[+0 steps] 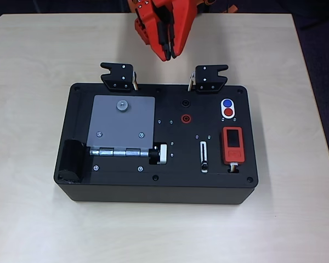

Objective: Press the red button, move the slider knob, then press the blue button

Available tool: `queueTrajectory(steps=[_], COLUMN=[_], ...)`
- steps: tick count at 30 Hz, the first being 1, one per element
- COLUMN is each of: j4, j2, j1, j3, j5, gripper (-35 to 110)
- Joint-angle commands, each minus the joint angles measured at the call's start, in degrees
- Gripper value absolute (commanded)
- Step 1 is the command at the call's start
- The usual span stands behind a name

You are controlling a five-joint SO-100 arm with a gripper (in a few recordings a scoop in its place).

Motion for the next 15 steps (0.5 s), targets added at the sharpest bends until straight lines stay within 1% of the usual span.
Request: queueTrajectory(steps=[1,2,7,15], j4=[-13.97,-20.04,-30.06,-56.69], j2=[1.23,0.97,0.79,0.70], j1=[-1.23,-1.41,-2.20,1.76], j3=[5.01,7.29,7.29,7.29], j5=[5.36,7.38,17.49,27.33], gripper=[0,0,0,1])
